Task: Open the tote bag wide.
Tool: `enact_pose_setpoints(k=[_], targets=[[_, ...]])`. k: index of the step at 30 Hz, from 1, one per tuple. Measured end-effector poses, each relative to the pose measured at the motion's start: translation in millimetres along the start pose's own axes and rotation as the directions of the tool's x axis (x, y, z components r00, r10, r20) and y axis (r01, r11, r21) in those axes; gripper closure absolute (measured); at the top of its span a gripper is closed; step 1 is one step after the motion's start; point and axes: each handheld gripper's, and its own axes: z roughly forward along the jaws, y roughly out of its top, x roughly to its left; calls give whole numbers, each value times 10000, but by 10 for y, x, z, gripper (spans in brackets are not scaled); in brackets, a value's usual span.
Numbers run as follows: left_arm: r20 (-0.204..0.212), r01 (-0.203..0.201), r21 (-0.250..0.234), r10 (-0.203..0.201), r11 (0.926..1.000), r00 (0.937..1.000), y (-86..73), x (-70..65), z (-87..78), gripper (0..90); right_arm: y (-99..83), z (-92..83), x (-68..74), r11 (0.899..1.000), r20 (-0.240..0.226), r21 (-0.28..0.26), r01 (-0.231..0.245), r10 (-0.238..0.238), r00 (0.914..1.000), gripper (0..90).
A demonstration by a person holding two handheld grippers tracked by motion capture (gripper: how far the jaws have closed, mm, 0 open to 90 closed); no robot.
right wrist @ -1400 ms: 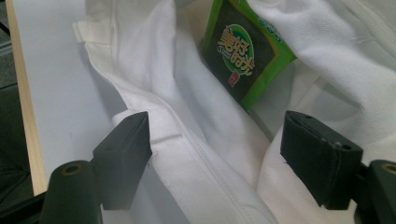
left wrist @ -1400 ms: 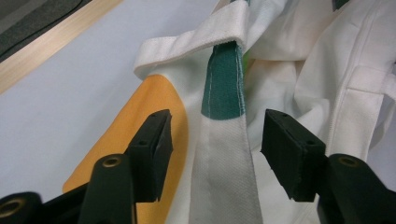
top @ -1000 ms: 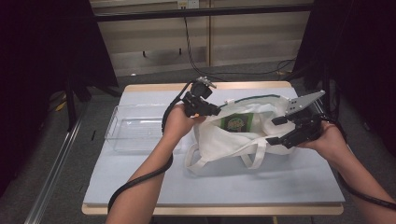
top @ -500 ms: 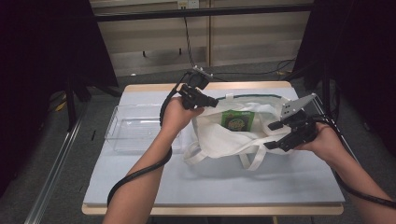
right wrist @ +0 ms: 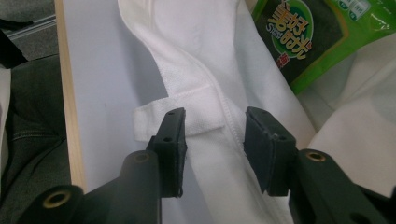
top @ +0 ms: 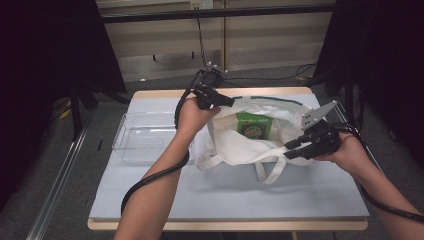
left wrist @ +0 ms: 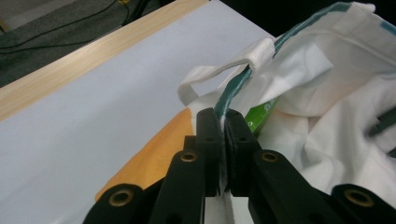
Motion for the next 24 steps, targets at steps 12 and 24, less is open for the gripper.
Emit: enact_pose_setpoints(k=[12, 24], targets=[[-139, 22, -2, -22, 10000, 9999, 59, 15, 58, 868, -25, -52, -22, 9994, 164, -329, -122, 128, 9998, 672], [-51, 29, 34, -29, 10000, 10000, 29, 32, 76, 868, 32, 15, 114, 9990, 417, -351, 265, -250, 9988, 337]])
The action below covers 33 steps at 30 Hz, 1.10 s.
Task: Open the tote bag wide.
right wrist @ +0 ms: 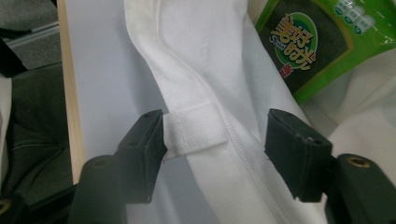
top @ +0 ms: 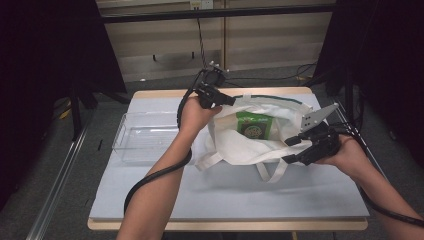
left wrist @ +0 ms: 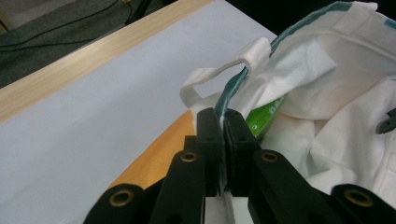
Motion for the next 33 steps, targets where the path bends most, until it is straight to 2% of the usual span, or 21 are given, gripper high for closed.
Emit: enact_pose_setpoints(k=[1, 4, 5, 6, 8, 9, 10, 11, 12, 13, 14, 15, 17, 18, 19, 21, 26, 27, 33], targets=[[-22, 149, -55, -149, 9999, 9999, -6, -10, 8, 868, -1, 37, 8, 10000, 53, 67, -5, 5, 10000, 292], [-22, 38, 37, -37, 10000, 10000, -8, -1, 3, 868, -4, 72, 10, 9998, 82, 184, 6, -8, 10000, 280], [-38, 166, -29, -166, 9999, 9999, -9, -5, 6, 868, -7, 90, 14, 9997, 36, 229, 43, -44, 10000, 279], [-33, 93, 4, -93, 10000, 10000, -8, 3, 2, 868, -10, 111, 17, 9996, 31, 270, 54, -55, 10000, 270], [-25, 202, -27, -202, 9998, 9998, -5, 4, 6, 868, -15, 148, 26, 9990, 130, 447, 40, -46, 9999, 271], [-71, 262, -71, -263, 9996, 9996, 3, 6, 15, 868, -20, 171, 30, 9989, 327, 462, 69, -84, 9994, 323], [-71, 262, -71, -263, 9996, 9996, 3, 6, 15, 868, -17, 177, 37, 9983, 335, 576, -48, 29, 9994, 371], [-29, 156, -6, -156, 9999, 9999, 15, 25, 15, 868, -19, 183, 37, 9980, 234, 630, 34, -48, 9997, 408], [-69, 253, -55, -254, 9997, 9997, 21, 23, 20, 868, -19, 188, 39, 9974, 299, 724, 28, -49, 9995, 445], [-69, 253, -55, -254, 9997, 9997, 21, 23, 20, 868, -19, 188, 39, 9974, 299, 724, 28, -49, 9995, 445], [-56, 206, -30, -206, 9998, 9998, 28, 34, 20, 869, -18, 199, 34, 9954, 138, 952, -72, 59, 9999, 534], [-119, 306, -155, -308, 9994, 9995, 39, 35, 19, 869, -23, 199, 34, 9947, 139, 1024, 15, -29, 9999, 575], [-149, 246, -109, -248, 9996, 9996, 47, 45, 12, 869, -32, 188, 33, 9938, -7, 1114, 28, -28, 10000, 607], [-164, 348, -192, -352, 9992, 9992, 54, 45, 21, 869, -37, 177, 35, 9937, -44, 1123, 36, -31, 10000, 614], [-201, 215, -60, -217, 9998, 9996, 61, 61, 18, 869, -43, 169, 22, 9943, -91, 1063, 82, -73, 9999, 616], [-236, 404, -210, -409, 9990, 9989, 67, 66, 45, 869, -47, 158, 16, 9946, -149, 1040, 1, 15, 9999, 616], [-490, 373, -215, -383, 9991, 9981, 76, 91, 97, 869, -50, 132, -10, 9967, -206, 802, -104, 121, 9997, 614], [-552, 499, -334, -517, 9982, 9971, 75, 98, 119, 869, -48, 130, -14, 9966, -183, 821, -107, 122, 9998, 613], [-668, 532, -242, -547, 9983, 9963, 66, 141, 187, 869, -44, 136, -29, 9966, -306, 800, -199, 225, 9993, 613]])
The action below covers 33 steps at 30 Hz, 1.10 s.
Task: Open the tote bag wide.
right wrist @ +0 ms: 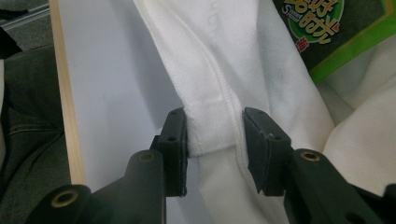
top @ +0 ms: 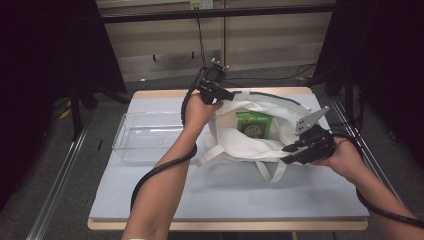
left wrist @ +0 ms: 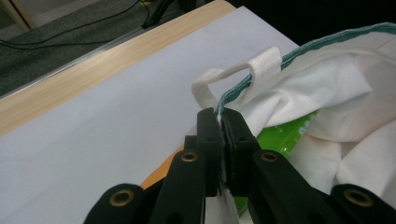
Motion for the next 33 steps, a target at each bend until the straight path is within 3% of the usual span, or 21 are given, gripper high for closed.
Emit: enact_pose_setpoints(k=[9, 29, 33], targets=[[-53, 148, 197, -147, 9997, 9999, -61, 63, 164, 868, -4, 23, -33, 10000, -92, -21, -20, 20, 10000, 608], [134, -20, 289, 16, 9996, 9999, -154, 90, 206, 865, 8, 50, -41, 9999, -7, -110, -29, 29, 10000, 603], [44, -3, 289, 1, 9996, 10000, -171, 84, 213, 865, 2, 75, -26, 9999, -141, 99, 74, -72, 9999, 617]])
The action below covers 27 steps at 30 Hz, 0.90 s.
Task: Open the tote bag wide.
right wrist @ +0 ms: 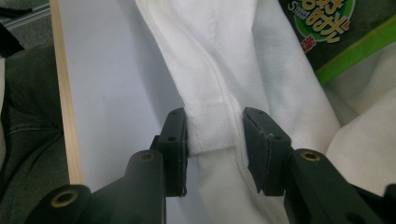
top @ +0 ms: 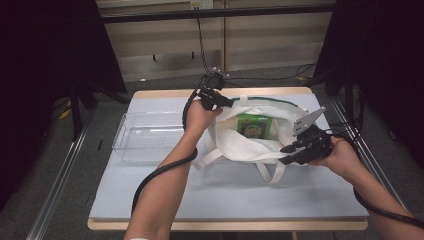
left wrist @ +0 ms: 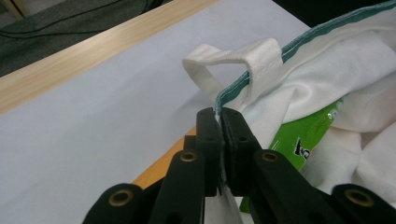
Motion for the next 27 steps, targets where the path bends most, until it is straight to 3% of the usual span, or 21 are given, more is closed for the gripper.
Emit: enact_pose_setpoints(k=[3, 10, 14, 17, 27], targets=[[-143, -160, 93, 161, 9998, 9998, 5, -1, 13, 865, -10, 14, 15, 10000, -90, 72, -14, 15, 10000, 618], [-249, 67, -26, -68, 10000, 9997, 3, -1, 63, 866, -76, 60, -1, 9999, -261, 100, -84, 86, 9996, 617], [-273, -96, 133, 100, 9999, 9996, -1, 14, 91, 866, -113, 91, 4, 9996, -337, 133, -232, 236, 9992, 618], [-254, 89, 69, -88, 9999, 9996, -16, 16, 123, 865, -145, 120, -3, 9997, -379, 139, -213, 219, 9990, 618], [-263, -1, 241, 7, 9997, 9997, -46, 29, 167, 865, -222, 195, 5, 9993, -414, 280, -242, 253, 9988, 619]])
